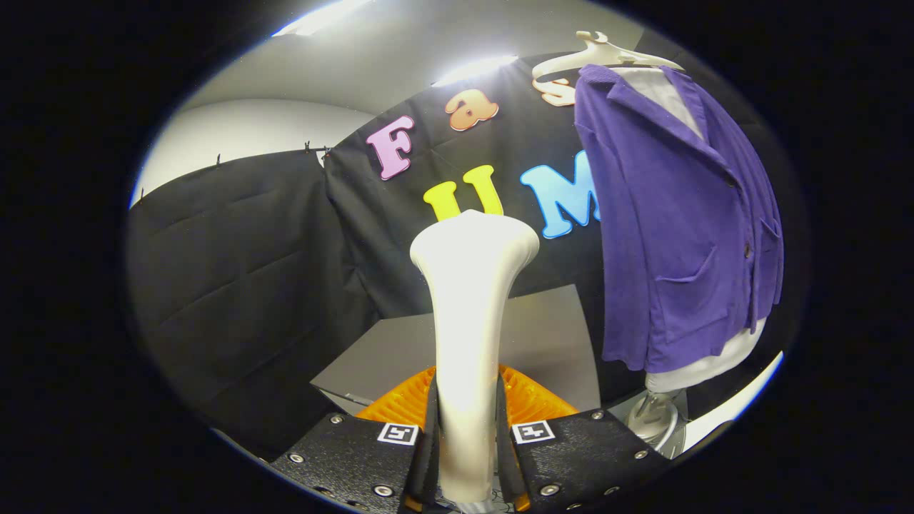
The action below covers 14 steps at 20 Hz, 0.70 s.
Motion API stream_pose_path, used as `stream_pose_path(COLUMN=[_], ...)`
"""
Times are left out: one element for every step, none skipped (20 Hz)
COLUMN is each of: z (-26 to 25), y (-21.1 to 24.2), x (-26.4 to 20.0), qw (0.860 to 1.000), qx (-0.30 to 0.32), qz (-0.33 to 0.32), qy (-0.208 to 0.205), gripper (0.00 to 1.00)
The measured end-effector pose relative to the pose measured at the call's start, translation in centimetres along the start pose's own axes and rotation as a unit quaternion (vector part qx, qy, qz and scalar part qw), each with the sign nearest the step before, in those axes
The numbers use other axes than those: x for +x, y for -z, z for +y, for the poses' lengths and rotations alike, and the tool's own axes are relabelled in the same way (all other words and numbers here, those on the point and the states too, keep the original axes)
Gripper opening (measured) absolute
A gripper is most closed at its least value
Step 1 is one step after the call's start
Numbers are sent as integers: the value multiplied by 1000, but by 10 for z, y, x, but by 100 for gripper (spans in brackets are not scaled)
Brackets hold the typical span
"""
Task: Iron the clothes twice with a garment steamer, once on the left side and once on the right side.
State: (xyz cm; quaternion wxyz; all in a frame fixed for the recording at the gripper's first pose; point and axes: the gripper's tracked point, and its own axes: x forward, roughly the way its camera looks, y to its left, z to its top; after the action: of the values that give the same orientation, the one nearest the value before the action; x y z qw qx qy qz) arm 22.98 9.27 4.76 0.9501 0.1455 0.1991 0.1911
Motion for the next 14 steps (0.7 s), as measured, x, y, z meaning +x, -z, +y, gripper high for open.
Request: stream_pose_path(z=[-5, -8, -12, -15, -18, -20, -22, -25, -29, -32, -34, -37, -41, -45], y=[6, 12, 16, 17, 21, 23, 22, 18, 15, 7, 2, -4, -10, -19], x=[-12, -25, -36, -48, -60, -72, -83, -93, -104, -114, -125, -134, -143, -153], qw=[1000, 1000, 1000, 999, 999, 999, 998, 998, 997, 996, 994, 993, 991, 990], qx=[6, 13, 15, 15, 12, 8, 4, 2, 0, 0, 0, -2, -6, -9], qz=[-8, -16, -20, -27, -34, -37, -47, -60, -68, -81, -99, -110, -119, -131], qy=[6, 11, 15, 20, 25, 28, 31, 36, 40, 43, 46, 51, 55, 60], gripper=[34, 34, 34, 33, 33, 33, 33, 33, 33, 33, 33, 34, 33, 33])
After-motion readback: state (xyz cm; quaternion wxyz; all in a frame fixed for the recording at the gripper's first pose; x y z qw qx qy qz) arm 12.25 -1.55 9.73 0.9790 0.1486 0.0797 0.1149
